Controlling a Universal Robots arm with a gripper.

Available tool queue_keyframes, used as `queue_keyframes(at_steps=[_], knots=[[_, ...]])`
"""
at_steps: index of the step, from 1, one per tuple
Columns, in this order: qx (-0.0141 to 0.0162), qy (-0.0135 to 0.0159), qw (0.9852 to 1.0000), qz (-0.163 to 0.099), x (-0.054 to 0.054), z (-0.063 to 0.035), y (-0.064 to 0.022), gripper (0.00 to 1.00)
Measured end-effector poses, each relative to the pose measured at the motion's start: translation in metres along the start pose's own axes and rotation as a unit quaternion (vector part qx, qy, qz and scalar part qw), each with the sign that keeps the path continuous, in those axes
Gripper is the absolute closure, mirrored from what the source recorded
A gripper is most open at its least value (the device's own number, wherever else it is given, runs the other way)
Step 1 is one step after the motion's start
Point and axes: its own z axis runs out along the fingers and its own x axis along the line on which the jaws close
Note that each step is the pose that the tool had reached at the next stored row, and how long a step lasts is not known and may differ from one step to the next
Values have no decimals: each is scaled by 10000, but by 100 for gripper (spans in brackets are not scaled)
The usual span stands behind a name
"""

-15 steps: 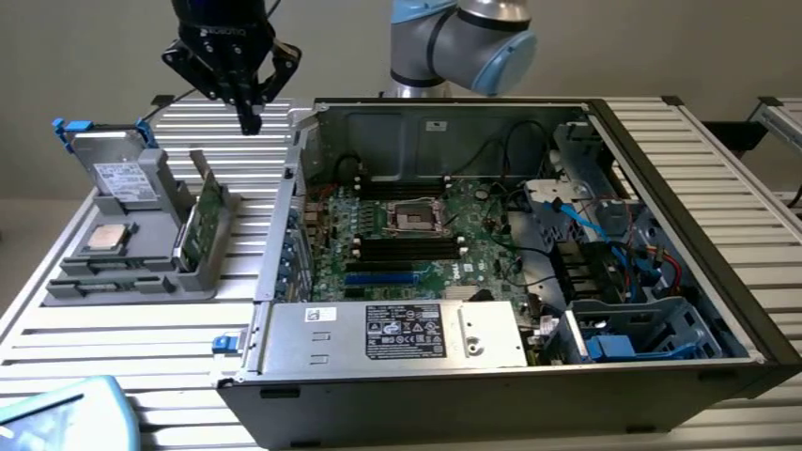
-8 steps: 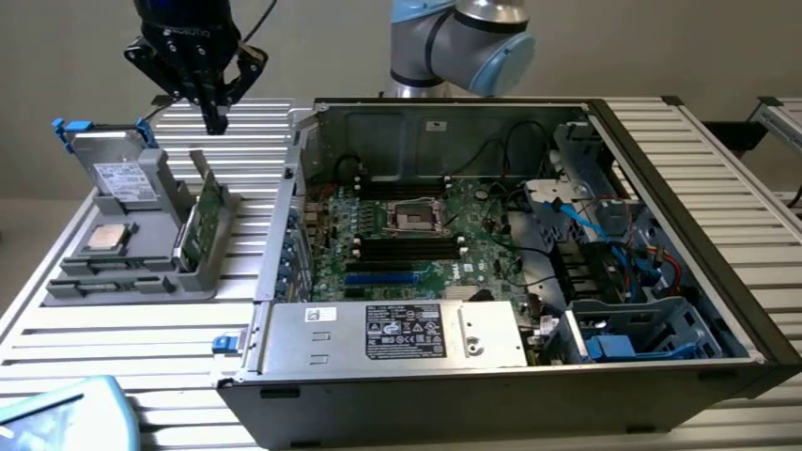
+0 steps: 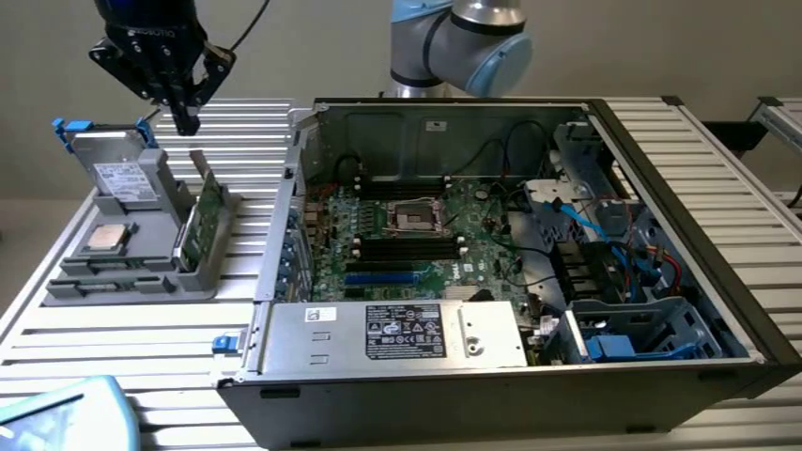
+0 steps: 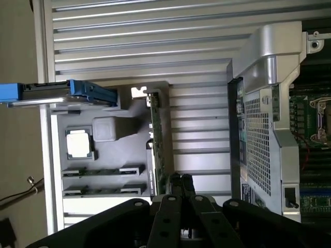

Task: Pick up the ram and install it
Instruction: 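Reach for the ram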

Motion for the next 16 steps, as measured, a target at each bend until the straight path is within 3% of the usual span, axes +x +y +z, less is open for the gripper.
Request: queue_keyframes(at_steps=[16], knots=[[30, 19, 9994, -340, 371, 50, -33, 89]])
